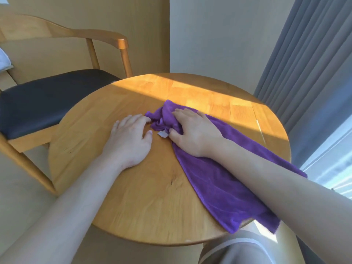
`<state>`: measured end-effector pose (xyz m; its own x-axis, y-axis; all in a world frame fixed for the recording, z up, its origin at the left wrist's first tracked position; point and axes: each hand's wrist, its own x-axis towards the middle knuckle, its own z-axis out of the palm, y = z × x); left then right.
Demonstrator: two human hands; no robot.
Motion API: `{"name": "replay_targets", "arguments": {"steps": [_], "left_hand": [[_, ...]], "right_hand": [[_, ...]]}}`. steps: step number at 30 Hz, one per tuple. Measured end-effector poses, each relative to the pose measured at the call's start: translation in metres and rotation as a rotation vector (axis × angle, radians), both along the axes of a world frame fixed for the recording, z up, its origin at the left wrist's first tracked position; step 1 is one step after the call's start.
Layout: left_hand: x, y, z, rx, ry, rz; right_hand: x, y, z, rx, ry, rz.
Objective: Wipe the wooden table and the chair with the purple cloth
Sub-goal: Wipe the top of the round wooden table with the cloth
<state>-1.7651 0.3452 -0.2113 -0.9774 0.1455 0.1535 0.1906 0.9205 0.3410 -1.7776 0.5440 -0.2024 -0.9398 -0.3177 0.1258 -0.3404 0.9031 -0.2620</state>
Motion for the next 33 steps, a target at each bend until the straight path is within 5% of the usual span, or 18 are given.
{"name": "replay_targets", "arguments": {"steps": [8,22,33], "left_hand": [[0.0,-0.004,-0.001,0.021,-0.022,-0.036],[-0.001,-0.005,0.0,0.046,-0.01,-0.022],[-0.002,-0.006,0.003,0.075,0.003,-0.03]], "right_hand": [[0.075,0.001,-0.003,-0.055,0.002,0.109],[-0.067,-0.002,0.007,-0.122,-0.011,-0.181],[0.052,-0.006,-0.009,-0.074,0.027,0.12]]}}
